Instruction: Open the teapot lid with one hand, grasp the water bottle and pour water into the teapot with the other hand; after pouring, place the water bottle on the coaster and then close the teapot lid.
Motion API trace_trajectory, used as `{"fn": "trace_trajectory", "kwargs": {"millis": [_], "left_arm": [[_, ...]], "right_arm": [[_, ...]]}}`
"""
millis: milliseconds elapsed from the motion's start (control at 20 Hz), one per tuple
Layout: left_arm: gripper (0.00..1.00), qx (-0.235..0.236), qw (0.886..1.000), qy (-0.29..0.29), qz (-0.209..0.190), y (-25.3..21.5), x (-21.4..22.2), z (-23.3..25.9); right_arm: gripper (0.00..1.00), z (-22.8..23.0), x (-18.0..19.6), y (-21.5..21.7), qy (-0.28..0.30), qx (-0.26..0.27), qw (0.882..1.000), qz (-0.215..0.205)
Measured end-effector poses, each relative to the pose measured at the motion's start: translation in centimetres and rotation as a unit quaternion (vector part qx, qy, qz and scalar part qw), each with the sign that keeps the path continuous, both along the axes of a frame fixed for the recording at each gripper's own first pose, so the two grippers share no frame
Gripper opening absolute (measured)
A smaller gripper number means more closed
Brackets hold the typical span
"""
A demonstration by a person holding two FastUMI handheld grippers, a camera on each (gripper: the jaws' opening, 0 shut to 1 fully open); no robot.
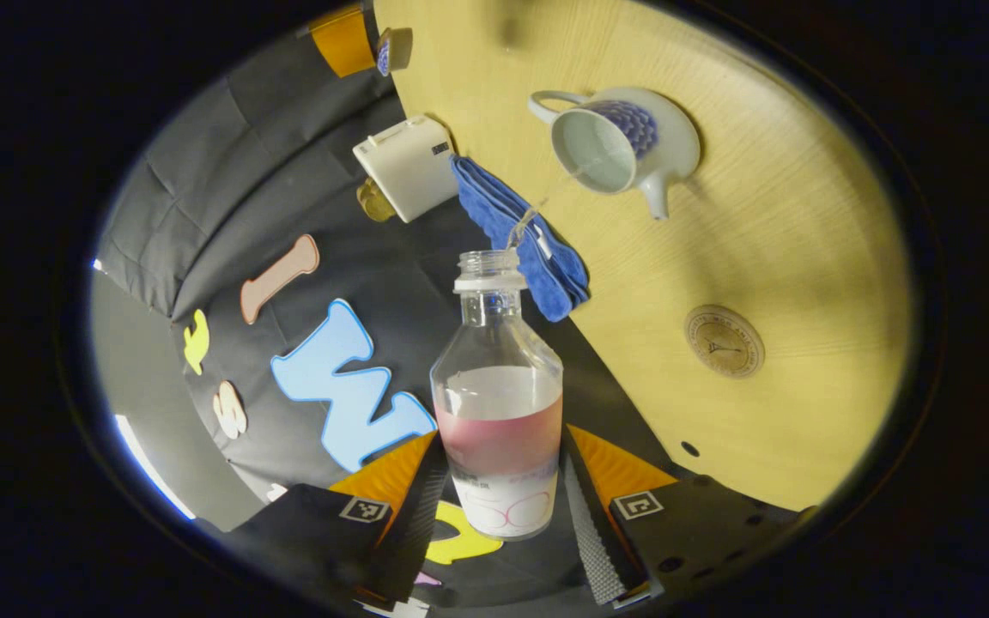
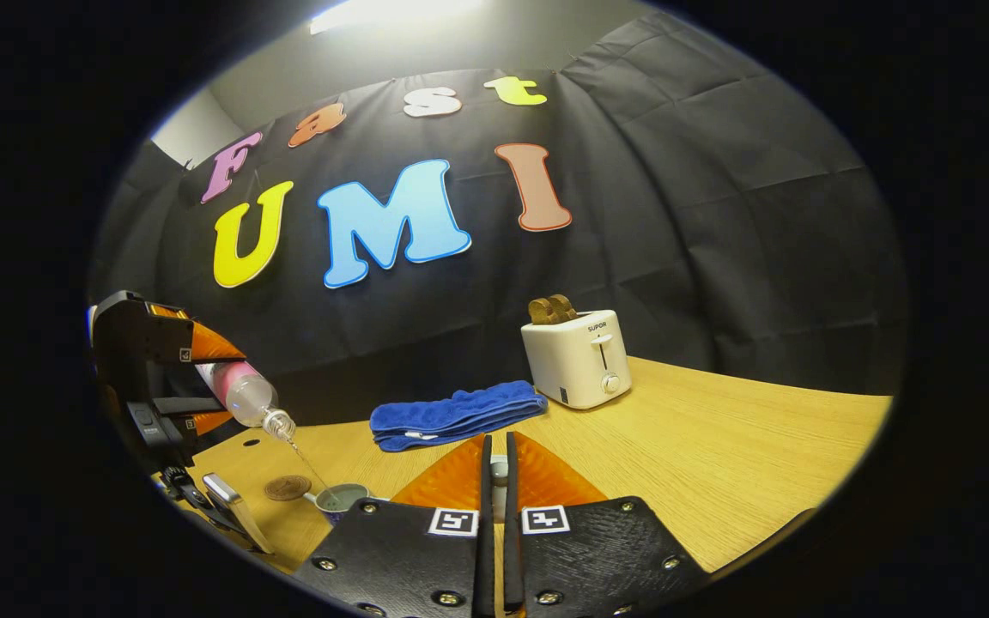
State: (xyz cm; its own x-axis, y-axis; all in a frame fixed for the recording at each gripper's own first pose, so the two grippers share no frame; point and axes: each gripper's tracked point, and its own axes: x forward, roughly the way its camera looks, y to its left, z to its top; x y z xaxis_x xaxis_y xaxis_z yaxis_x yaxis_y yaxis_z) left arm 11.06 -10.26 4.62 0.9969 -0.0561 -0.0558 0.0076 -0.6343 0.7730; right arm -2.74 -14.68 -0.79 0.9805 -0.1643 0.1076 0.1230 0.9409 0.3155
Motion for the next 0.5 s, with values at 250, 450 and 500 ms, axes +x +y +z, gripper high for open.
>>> {"fn": "trace_trajectory", "kwargs": {"millis": [250, 450, 500], "left_arm": [[0.80, 0.021, 1.000, -0.004, -0.004, -0.59, -0.07, 0.32], [0.84, 0.038, 0.999, -0.007, -0.006, -0.81, -0.12, 0.76], [0.85, 0.040, 0.999, -0.007, -0.006, -0.86, -0.02, 0.74]], "right_arm": [[0.04, 0.06, -0.04, 0.11, -0.001, 0.002, 1.000, 0.003], [0.04, 0.20, -0.16, -0.06, -0.003, 0.005, 1.000, 0.002], [0.04, 0.18, -0.14, -0.01, -0.003, 0.006, 1.000, 0.002]]}}
